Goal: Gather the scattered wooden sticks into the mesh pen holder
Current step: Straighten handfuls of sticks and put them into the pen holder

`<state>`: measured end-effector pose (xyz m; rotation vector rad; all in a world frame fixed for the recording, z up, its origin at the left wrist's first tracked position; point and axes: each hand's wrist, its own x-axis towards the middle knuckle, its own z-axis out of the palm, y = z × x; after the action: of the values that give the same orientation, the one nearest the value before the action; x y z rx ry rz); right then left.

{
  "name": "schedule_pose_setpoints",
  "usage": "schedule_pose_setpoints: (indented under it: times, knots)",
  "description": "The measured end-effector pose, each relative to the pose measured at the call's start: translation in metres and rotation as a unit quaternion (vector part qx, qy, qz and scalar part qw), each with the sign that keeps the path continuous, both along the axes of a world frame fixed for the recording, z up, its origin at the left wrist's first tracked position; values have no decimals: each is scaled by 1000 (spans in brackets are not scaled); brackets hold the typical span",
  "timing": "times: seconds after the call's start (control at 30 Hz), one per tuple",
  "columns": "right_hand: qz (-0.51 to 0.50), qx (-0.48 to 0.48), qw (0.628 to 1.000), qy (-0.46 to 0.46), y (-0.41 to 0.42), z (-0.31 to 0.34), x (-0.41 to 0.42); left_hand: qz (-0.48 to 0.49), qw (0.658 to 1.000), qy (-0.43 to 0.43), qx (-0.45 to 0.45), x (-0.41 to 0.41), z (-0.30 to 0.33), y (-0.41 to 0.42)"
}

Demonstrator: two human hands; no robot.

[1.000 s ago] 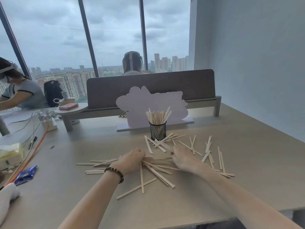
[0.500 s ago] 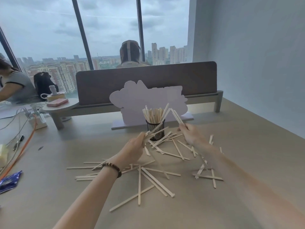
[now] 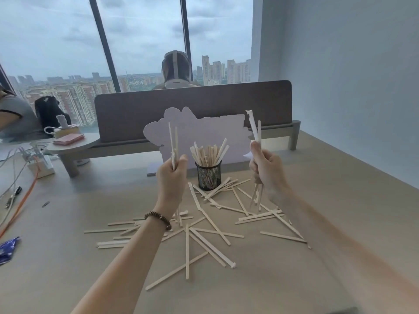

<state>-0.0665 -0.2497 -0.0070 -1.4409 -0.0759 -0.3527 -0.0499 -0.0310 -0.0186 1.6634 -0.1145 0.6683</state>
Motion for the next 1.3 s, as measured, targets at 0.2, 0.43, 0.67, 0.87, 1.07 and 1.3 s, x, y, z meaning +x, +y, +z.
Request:
schedule_pose_setpoints:
  times: [0.2, 0.43, 0.67, 0.87, 1.07, 1.3]
  knots:
    - [5, -13, 1000, 1, 13, -17, -12, -48, 993, 47, -101, -8, -3, 1]
    - [-8, -1, 1000, -20, 26, -41, -9, -75, 990, 60, -99, -7, -25, 7]
    - [-87, -56, 994, 27, 25, -27, 13, -83, 989, 69, -100, 3, -39, 9]
    - [38, -31, 993, 110, 23, 6, 18, -85, 987, 78, -116, 8, -38, 14]
    - [46, -13, 997, 62, 38, -15, 27, -91, 985, 87, -115, 10, -43, 12]
    - [39, -14, 999, 5, 51, -52, 26, -98, 983, 103, -115, 12, -52, 13]
